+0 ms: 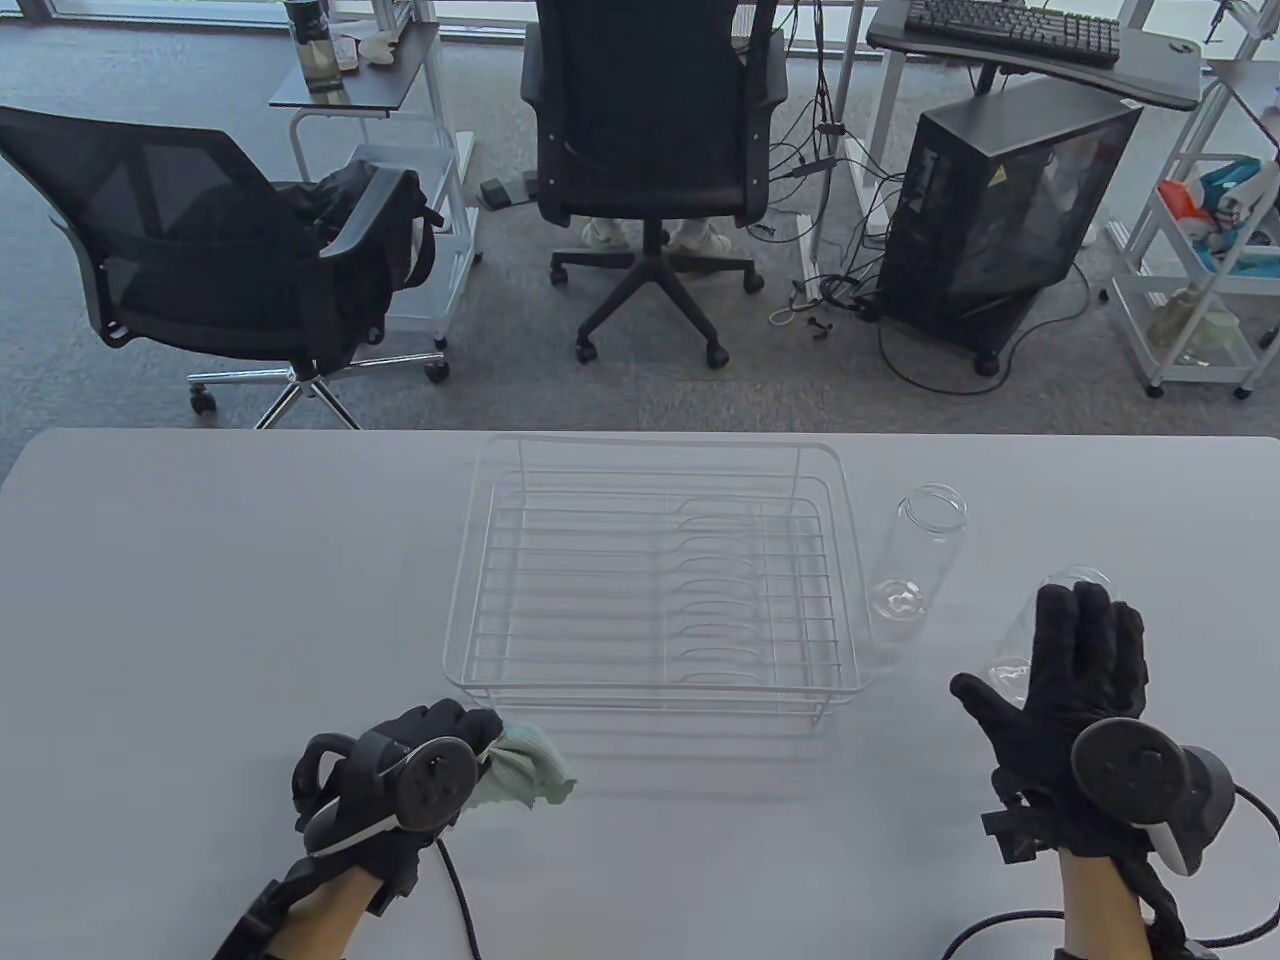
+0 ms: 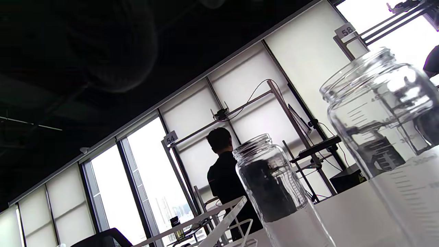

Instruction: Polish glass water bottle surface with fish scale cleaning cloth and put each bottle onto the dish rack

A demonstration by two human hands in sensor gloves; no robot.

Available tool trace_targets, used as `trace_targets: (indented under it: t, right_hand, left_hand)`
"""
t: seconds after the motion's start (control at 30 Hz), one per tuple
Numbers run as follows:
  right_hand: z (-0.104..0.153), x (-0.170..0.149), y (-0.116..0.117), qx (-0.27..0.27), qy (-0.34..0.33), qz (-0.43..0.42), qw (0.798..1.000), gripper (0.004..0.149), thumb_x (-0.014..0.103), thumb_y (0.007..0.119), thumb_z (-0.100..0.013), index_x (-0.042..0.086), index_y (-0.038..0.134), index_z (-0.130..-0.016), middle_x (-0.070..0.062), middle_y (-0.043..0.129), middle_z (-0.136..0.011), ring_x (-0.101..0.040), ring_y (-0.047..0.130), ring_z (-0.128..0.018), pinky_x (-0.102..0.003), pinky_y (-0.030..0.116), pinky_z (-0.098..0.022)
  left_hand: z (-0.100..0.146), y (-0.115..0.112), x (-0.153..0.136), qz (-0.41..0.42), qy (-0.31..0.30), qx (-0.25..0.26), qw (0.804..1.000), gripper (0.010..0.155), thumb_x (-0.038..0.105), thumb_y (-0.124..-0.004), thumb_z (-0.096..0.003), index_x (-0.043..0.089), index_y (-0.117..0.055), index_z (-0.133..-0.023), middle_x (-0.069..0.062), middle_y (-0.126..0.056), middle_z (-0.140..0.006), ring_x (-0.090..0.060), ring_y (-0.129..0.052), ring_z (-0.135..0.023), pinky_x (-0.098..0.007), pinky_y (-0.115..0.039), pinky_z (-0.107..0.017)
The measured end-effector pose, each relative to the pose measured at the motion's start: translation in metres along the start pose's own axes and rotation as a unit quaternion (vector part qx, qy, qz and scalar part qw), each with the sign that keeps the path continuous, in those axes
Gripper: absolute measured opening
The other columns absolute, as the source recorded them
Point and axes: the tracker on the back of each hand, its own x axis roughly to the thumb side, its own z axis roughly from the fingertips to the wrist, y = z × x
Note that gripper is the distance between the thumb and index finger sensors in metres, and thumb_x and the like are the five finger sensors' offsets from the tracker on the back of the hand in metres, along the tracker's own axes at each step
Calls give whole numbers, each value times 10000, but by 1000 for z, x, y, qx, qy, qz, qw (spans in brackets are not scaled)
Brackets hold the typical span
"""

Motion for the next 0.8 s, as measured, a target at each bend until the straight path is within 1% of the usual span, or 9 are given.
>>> trace_targets:
  t: [0.03, 0.07, 0.1, 0.27, 0.33, 0.47, 0.57, 0.67, 0.8]
  right_hand:
    - [-2, -4, -2, -8, 8, -5, 1000, 1028, 595, 798, -425, 104, 201, -1103, -176, 133, -1156, -563, 164, -1015, -779, 336, -620]
    - [-4, -11, -5, -23, 17, -11, 1000, 1051, 595, 802, -416, 62, 195, -1088, -214, 164, -1141, -569, 201, -1016, -778, 366, -615]
    - [-5, -16, -6, -28, 23, -18, 999, 1068, 590, 809, -409, 28, 191, -1075, -247, 180, -1124, -579, 231, -1013, -774, 385, -612]
    - [-10, -52, -3, -13, 81, -29, 996, 1116, 580, 829, -391, -18, 148, -1043, -294, 165, -1087, -600, 245, -997, -738, 397, -625]
    - [-11, -66, 0, -10, 104, -41, 994, 1133, 567, 842, -389, -30, 124, -1031, -306, 130, -1071, -609, 212, -977, -711, 404, -630]
    - [-11, -93, 10, 13, 151, -99, 983, 1189, 517, 873, -380, -45, 17, -986, -320, 22, -1024, -610, 95, -932, -693, 378, -630]
    - [-10, -110, 20, 52, 184, -135, 972, 1212, 519, 879, -378, -26, -20, -981, -310, -8, -1022, -602, 55, -924, -697, 348, -629]
    - [-8, -124, 35, 115, 209, -136, 962, 1233, 546, 864, -384, 36, -80, -991, -258, -65, -1042, -564, -17, -943, -694, 241, -646]
    - [-8, -135, 51, 153, 223, -136, 953, 1237, 579, 854, -382, 69, -86, -1005, -229, -63, -1064, -550, -57, -942, -705, 183, -637]
  left_hand:
    - [1, 0, 0, -1, -4, 7, 1000, 445, 410, -846, -515, 350, -748, -945, -18, -937, -792, -193, -998, -489, -425, -873, -382]
    - [2, 1, 0, -3, -17, 17, 1000, 446, 409, -846, -515, 348, -748, -946, -14, -936, -793, -195, -997, -492, -428, -872, -383]
    - [3, 2, -1, -5, -13, 22, 1000, 445, 407, -846, -514, 349, -749, -944, -14, -937, -793, -198, -997, -493, -431, -871, -385]
    - [8, 9, -6, -5, -6, 48, 999, 444, 407, -846, -512, 350, -751, -942, -15, -940, -788, -198, -997, -491, -431, -871, -383]
    - [9, 10, -8, -1, -2, 52, 999, 444, 406, -847, -512, 348, -752, -942, -15, -939, -788, -199, -996, -491, -432, -870, -385]
    - [10, 9, -8, 11, -12, 72, 997, 443, 402, -845, -513, 349, -748, -943, -15, -934, -794, -205, -991, -501, -439, -865, -394]
    - [10, 10, -4, -5, -17, 82, 996, 445, 402, -845, -511, 351, -747, -941, -14, -933, -794, -205, -991, -501, -438, -865, -395]
    - [11, 12, 0, -20, -19, 84, 996, 443, 405, -844, -511, 354, -746, -940, -12, -933, -794, -202, -993, -501, -438, -865, -395]
    - [14, 11, 2, -20, -21, 78, 997, 445, 404, -844, -509, 354, -745, -941, -11, -933, -795, -203, -992, -503, -437, -865, -397]
